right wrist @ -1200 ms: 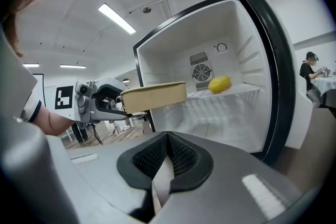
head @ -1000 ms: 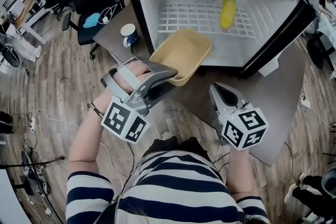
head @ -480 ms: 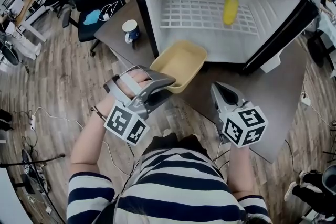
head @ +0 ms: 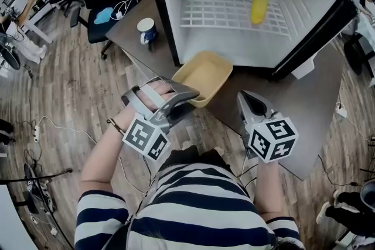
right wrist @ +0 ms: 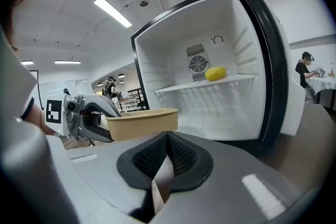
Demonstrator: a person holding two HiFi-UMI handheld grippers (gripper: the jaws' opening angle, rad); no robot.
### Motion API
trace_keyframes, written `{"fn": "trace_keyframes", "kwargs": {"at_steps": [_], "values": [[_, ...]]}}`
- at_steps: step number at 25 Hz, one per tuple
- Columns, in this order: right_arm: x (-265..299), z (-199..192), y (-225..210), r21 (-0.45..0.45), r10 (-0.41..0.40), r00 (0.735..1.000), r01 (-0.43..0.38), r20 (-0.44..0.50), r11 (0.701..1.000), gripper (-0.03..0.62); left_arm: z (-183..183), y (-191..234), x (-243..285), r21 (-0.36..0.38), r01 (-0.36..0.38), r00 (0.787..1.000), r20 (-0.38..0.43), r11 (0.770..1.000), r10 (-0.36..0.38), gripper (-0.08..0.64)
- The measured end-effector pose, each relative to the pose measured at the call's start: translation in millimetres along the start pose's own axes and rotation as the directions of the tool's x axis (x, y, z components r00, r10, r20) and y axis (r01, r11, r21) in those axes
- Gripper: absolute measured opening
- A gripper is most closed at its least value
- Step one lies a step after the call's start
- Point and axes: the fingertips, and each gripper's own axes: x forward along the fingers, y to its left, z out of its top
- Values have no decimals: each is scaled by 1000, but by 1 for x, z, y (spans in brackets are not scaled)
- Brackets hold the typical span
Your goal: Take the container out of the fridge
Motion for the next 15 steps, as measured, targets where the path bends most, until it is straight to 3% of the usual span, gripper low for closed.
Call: {"fn": "trace_keyframes", "kwargs": {"at_steps": [15], "values": [[-7, -5, -12, -4, -36, 999, 36, 1, 999, -2, 5, 3, 13, -1, -4, 1000, -16, 1000, 4, 0]]}}
